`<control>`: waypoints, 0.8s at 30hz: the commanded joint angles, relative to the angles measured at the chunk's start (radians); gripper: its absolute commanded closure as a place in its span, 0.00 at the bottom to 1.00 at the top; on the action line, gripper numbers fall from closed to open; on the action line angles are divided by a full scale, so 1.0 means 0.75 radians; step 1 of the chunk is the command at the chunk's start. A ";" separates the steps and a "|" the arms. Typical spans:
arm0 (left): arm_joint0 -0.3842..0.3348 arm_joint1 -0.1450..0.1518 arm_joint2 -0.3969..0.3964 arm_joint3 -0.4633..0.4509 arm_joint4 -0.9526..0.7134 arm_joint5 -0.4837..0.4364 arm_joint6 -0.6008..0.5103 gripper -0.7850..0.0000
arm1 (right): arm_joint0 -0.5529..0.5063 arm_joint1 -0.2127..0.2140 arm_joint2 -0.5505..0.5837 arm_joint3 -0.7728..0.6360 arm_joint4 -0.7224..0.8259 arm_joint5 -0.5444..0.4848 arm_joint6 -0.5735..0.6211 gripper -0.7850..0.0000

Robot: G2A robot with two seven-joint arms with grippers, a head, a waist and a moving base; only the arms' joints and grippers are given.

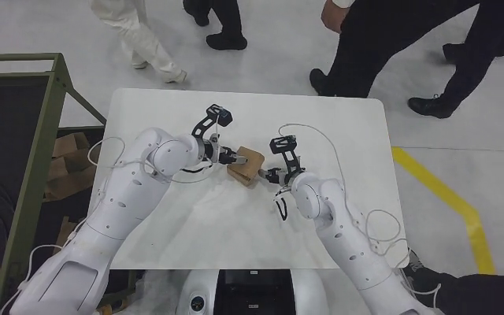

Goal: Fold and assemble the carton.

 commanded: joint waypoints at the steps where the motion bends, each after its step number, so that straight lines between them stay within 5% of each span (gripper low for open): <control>1: 0.006 0.001 -0.012 0.004 -0.028 0.006 0.001 0.00 | -0.001 0.001 0.011 -0.007 -0.002 0.013 0.005 0.00; 24: 0.023 0.006 -0.052 0.083 -0.163 0.021 -0.029 0.00 | -0.140 0.050 0.240 -0.334 0.228 -0.116 0.199 0.00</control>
